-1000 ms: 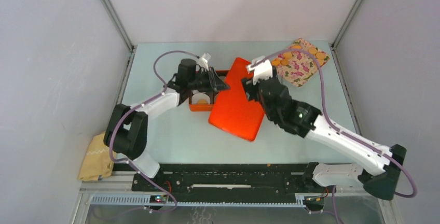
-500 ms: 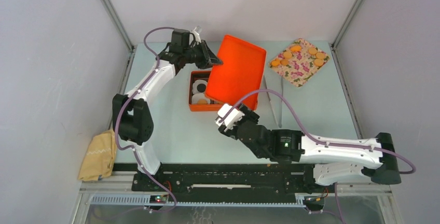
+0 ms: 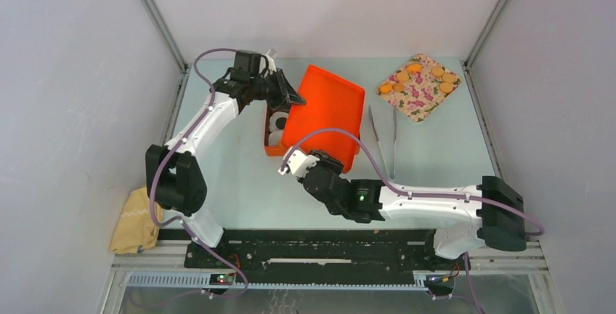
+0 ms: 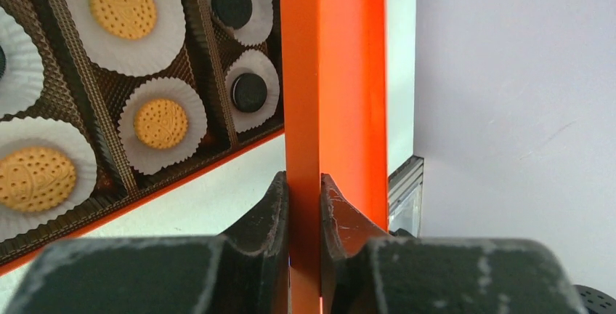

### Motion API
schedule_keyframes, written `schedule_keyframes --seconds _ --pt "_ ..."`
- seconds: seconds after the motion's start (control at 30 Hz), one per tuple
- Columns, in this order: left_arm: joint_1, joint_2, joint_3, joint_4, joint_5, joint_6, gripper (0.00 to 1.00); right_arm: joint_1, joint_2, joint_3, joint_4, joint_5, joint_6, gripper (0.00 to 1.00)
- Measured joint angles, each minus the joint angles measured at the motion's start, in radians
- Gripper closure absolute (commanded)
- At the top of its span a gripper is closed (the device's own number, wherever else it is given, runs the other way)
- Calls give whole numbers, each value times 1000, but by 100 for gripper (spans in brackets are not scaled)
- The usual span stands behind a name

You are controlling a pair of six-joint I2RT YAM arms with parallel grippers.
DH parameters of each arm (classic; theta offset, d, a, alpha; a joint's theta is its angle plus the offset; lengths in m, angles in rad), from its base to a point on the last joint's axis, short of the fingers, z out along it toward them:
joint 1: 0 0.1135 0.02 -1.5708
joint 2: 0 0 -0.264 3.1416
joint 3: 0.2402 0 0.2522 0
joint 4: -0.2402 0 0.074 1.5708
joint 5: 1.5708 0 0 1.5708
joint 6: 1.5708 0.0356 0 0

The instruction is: Pack the cookies

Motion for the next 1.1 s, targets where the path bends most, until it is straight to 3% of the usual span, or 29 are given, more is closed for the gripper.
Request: schedule_keyframes --seconds 0.17,0.27,0.33,0.43,0.5,0.57,0.6,0.73,0.8,0.87,0.97,1.07,1.1 --pt "6 -47 -17 21 -46 -28 100 -3 30 -2 36 31 -73 98" --pt "6 -47 -32 29 -65 -43 98 -1 53 -6 55 20 -109 100" --pt "7 -47 -37 28 -76 -42 86 -2 54 -13 68 20 -122 100" --pt "7 -47 -33 28 -86 -39 54 -3 53 -14 79 24 -131 100" --pt "6 -40 -22 20 -75 -8 44 -13 37 -14 90 32 -99 100" --pt "3 -24 19 4 -68 8 25 -42 6 -14 75 21 -56 100" --pt "2 -11 50 6 -65 11 21 -57 -12 -13 69 24 -40 100" --pt "4 18 180 13 -83 22 19 -106 -101 -9 16 15 27 100" --pt "15 23 260 13 -109 21 20 -135 -145 7 -21 0 63 100" --pt "30 13 326 24 -154 23 30 -178 -185 39 -65 -45 109 100" --pt "50 -60 343 36 -259 42 64 -283 -242 101 -140 -179 202 100" --pt "57 -192 267 85 -349 65 96 -474 -296 157 -186 -419 335 100" --pt "57 -249 217 104 -372 68 99 -570 -315 167 -185 -527 394 100"
